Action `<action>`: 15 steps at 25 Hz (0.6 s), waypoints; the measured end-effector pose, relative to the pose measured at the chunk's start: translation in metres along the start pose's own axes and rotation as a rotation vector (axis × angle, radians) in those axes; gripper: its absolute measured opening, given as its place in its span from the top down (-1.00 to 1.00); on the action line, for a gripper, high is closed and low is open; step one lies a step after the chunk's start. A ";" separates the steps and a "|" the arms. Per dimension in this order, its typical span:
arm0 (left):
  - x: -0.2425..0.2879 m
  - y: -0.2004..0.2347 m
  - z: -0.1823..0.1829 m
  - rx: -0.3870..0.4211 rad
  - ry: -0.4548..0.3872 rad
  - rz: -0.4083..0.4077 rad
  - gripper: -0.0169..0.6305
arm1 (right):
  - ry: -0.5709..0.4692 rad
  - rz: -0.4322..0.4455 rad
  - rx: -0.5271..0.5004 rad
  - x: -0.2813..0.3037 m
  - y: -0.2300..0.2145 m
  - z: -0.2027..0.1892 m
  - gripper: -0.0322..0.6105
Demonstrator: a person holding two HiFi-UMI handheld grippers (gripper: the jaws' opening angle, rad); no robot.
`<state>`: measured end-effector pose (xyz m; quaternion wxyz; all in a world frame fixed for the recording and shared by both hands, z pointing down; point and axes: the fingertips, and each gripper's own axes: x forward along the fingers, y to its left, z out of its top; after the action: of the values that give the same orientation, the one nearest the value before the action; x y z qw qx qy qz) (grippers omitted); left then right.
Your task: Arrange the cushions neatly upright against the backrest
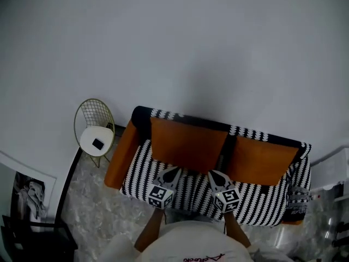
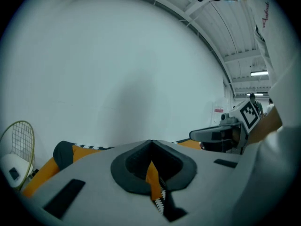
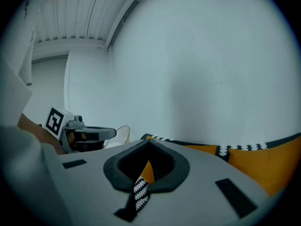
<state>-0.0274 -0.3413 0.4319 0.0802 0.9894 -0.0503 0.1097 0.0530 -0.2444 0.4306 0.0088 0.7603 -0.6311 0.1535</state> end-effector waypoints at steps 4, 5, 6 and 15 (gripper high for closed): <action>-0.035 -0.020 -0.010 0.003 -0.003 -0.028 0.86 | 0.014 -0.012 -0.043 -0.020 0.038 -0.007 0.82; -0.044 -0.026 -0.013 0.009 -0.003 -0.033 0.86 | 0.019 -0.015 -0.057 -0.027 0.048 -0.010 0.82; -0.054 -0.032 -0.016 0.016 -0.003 -0.039 0.86 | 0.023 -0.016 -0.065 -0.034 0.057 -0.014 0.82; -0.134 -0.071 -0.036 0.026 -0.017 -0.058 0.86 | 0.005 -0.064 -0.051 -0.096 0.123 -0.039 0.82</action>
<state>-0.1564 -0.2543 0.4262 0.0702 0.9923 -0.0210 0.0994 -0.0894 -0.1690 0.4220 0.0347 0.7792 -0.6102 0.1390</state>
